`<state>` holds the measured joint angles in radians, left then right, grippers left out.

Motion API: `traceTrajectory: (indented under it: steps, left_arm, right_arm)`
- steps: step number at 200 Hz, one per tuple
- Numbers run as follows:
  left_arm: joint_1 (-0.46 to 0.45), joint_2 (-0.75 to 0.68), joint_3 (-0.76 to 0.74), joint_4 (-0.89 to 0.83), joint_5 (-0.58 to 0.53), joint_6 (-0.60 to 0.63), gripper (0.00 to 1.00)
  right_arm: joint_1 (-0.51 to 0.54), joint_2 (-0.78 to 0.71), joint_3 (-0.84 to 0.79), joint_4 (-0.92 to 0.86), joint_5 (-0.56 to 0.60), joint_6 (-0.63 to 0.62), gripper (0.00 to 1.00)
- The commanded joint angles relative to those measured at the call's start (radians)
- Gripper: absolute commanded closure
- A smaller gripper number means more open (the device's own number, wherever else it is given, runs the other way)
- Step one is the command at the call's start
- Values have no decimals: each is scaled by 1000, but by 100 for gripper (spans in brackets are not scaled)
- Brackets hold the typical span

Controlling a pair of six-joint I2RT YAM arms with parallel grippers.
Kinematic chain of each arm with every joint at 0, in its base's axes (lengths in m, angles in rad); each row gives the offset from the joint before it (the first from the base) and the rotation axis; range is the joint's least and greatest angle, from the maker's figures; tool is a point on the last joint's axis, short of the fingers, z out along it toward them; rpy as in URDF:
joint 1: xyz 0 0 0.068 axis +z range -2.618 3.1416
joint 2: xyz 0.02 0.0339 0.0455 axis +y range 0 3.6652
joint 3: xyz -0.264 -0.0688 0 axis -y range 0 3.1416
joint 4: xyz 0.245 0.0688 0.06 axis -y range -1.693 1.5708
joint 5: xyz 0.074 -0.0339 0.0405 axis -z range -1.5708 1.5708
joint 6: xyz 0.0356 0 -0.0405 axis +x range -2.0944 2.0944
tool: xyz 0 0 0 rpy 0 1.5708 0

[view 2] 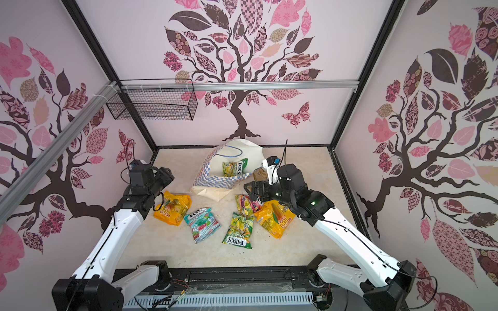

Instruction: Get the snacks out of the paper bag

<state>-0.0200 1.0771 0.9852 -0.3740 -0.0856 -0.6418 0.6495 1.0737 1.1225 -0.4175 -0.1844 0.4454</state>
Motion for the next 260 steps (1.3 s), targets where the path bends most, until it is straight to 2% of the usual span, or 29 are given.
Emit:
traceTrajectory:
  steps: [1,11,24,54,84,105,124,170,188,240,260]
  left_arm:
    - [-27,22,188,-56,280,48,31]
    - [-70,46,284,-104,326,88,31]
    - [-168,86,411,-184,316,170,30]
    - [-411,168,607,-285,166,355,24]
    - [-539,273,701,-337,69,539,9]
    - [-581,375,759,-388,-64,673,8]
    - [-591,437,754,-384,-46,790,6]
    - [-581,504,718,-353,-24,777,7]
    - [-557,509,697,-326,-13,737,14]
    - [-440,469,633,-247,136,594,59]
    - [-425,455,609,-228,145,575,79]
  right_arm:
    - [-2,36,69,29,-15,-22,0]
    - [-3,55,87,30,-8,-35,0]
    - [-15,85,117,29,-15,-51,0]
    - [-85,179,198,39,-65,-60,0]
    - [-138,291,302,36,-57,-94,0]
    - [-192,370,360,45,-97,-91,0]
    - [-222,434,397,42,-99,-92,0]
    - [-249,577,487,31,-146,-89,0]
    - [-250,635,532,22,-182,-82,0]
    - [-249,802,695,-23,-320,-59,1]
    - [-240,860,747,-46,-344,-58,0]
